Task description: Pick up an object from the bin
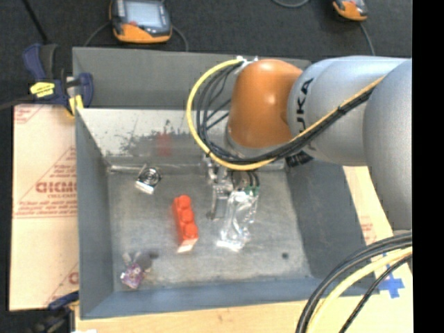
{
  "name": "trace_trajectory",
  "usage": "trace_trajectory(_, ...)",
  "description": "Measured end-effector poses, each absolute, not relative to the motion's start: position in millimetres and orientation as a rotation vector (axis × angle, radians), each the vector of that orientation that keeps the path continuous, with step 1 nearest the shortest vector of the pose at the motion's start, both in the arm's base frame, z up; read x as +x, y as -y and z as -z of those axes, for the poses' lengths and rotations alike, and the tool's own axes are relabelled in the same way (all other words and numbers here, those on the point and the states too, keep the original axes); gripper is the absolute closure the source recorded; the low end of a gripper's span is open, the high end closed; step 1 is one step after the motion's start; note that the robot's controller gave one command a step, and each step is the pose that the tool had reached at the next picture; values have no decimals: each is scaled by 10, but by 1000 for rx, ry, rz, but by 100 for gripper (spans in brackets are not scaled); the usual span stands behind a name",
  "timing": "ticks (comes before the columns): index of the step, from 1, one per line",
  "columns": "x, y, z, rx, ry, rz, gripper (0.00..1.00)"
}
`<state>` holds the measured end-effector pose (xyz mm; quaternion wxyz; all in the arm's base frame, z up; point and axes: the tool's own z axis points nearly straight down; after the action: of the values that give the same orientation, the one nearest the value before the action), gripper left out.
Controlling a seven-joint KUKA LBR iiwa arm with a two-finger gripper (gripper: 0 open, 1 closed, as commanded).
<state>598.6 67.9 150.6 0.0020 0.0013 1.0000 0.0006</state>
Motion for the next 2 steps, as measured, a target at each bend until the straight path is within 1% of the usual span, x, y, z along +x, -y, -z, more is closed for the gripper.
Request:
trace_trajectory(1,5846,-935,-856,-757,-3049,-1,0)
trace_trajectory(2,5879,-1251,-704,-1292,-2857,0,0)
